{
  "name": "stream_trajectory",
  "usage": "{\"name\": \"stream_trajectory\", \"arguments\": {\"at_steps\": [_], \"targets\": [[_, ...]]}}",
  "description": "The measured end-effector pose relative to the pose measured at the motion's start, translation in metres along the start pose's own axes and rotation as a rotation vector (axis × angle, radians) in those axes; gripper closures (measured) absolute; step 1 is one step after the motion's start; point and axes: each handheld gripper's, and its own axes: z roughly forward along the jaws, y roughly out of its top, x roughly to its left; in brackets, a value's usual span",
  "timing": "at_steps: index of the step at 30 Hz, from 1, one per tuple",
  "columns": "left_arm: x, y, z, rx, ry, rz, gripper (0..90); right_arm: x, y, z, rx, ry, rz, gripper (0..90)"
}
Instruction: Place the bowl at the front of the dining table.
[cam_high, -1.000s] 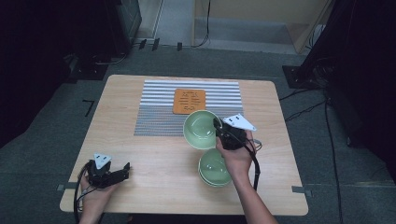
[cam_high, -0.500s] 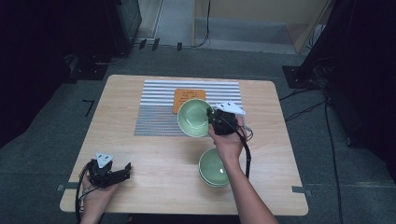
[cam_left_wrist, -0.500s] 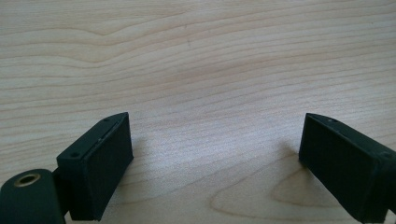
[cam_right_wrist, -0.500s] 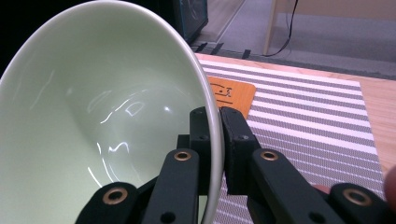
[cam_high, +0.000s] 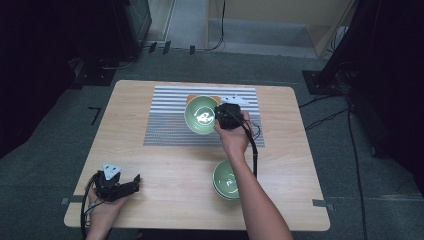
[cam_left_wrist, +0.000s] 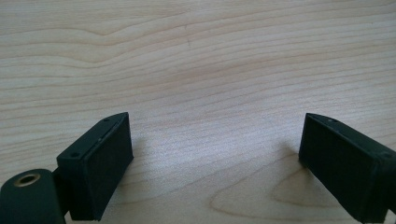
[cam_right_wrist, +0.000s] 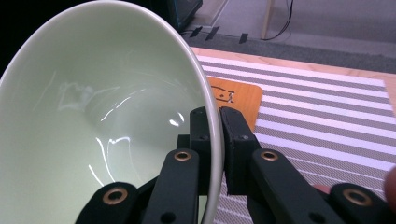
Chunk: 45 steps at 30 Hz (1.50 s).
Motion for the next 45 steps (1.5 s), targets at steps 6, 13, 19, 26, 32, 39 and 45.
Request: {"name": "stream_trajectory", "arguments": {"at_steps": [6,13,19,26,32,39,45], "targets": [[0.0,0.0,0.0,0.0,0.0,0.0,9.2,-0.002,0.01,0.023,0.037,-0.018,0.012,85.0],[0.0,0.0,0.001,-0.001,-0.001,-0.002,9.3,-0.013,0.022,0.046,0.079,-0.027,0.063,85.0],[0.0,0.001,0.001,-0.001,0.0,-0.001,9.3,-0.015,0.023,0.064,0.119,-0.041,0.071,85.0],[0.0,0.001,0.001,-0.001,-0.001,-0.002,9.3,-0.015,0.021,0.085,0.18,-0.056,0.104,85.0],[0.0,0.001,0.001,0.0,-0.001,-0.001,9.3,-0.013,0.014,0.1,0.244,-0.052,0.143,85.0],[0.0,0.001,0.001,0.0,-0.001,-0.001,9.3,-0.017,0.006,0.118,0.299,-0.072,0.245,84.9],[0.0,0.001,0.001,0.0,-0.001,-0.001,9.3,-0.023,0.005,0.124,0.293,-0.084,0.326,84.8]]}}
